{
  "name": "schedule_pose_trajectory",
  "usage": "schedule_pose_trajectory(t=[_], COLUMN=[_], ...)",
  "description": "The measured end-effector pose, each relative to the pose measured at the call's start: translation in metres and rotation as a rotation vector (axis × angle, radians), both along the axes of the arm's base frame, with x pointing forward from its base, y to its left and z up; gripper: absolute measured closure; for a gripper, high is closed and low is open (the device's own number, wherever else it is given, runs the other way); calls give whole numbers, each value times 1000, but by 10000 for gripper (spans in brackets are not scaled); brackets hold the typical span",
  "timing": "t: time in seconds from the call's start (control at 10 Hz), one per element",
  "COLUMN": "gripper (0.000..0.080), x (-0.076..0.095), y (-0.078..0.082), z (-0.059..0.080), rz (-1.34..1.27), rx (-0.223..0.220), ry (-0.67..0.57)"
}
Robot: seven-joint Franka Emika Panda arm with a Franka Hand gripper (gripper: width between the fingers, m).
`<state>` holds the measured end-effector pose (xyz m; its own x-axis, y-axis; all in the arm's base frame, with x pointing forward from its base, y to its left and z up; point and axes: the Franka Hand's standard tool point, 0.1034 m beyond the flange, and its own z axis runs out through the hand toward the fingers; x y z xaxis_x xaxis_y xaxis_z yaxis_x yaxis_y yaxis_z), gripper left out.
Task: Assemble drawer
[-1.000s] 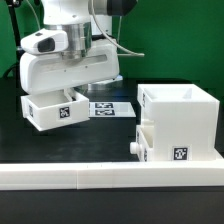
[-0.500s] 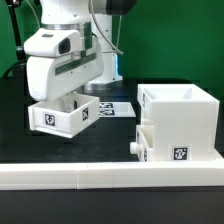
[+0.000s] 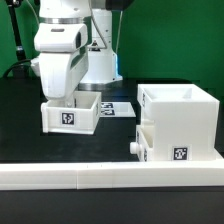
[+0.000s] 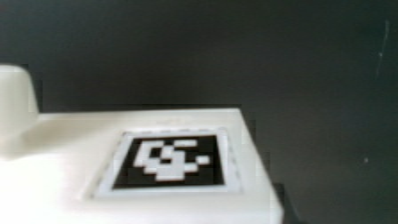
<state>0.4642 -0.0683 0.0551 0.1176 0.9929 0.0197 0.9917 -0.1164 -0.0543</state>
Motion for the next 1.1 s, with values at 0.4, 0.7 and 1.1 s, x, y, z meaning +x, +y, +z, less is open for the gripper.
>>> schedule_pose_trajectory(t=[0.4, 0.7, 1.1], gripper=[757, 757, 757], x=[38, 59, 54], y=[6, 16, 16], z=[8, 10, 4], rz=[168, 141, 136], rx=[9, 14, 17], ry=[9, 3, 12])
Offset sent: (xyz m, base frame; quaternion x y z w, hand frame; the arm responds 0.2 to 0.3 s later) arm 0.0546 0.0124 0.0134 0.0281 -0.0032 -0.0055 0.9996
